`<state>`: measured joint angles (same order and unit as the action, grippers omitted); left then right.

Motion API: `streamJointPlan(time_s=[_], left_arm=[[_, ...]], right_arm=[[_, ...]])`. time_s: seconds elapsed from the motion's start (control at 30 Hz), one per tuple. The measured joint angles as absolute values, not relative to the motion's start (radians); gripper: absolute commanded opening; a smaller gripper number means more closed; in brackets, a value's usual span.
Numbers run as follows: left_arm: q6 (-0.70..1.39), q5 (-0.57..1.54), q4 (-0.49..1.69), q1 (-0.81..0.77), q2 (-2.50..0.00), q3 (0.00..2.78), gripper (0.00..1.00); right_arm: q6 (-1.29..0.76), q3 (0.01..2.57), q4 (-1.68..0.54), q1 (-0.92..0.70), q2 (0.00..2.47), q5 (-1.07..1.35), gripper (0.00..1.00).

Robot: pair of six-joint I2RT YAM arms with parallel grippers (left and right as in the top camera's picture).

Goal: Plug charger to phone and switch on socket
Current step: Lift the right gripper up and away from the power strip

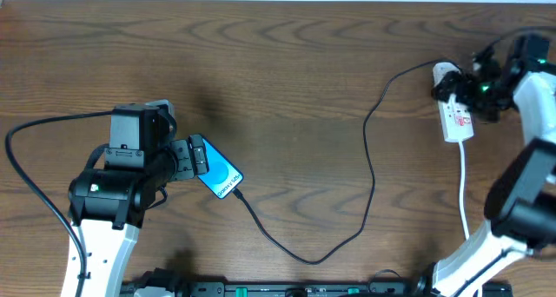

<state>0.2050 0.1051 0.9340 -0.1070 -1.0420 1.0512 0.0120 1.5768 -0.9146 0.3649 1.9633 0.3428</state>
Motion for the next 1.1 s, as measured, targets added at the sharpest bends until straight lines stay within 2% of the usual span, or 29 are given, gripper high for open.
streamJointPlan(time_s=[0.2, 0.37, 1.1], left_arm=[[0.205, 0.105, 0.934, -0.107, -1.042, 1.051, 0.92], [0.205, 0.105, 0.934, -0.107, -1.042, 1.051, 0.92], [0.205, 0.105, 0.934, -0.107, -1.042, 1.051, 0.91]], right_arm=[[-0.084, 1.592, -0.931, 0.365, 1.671, 0.234, 0.99], [-0.138, 1.598, -0.986, 0.365, 1.536, 0.197, 0.99], [-0.153, 1.598, -1.043, 0.365, 1.518, 0.151, 0.99]])
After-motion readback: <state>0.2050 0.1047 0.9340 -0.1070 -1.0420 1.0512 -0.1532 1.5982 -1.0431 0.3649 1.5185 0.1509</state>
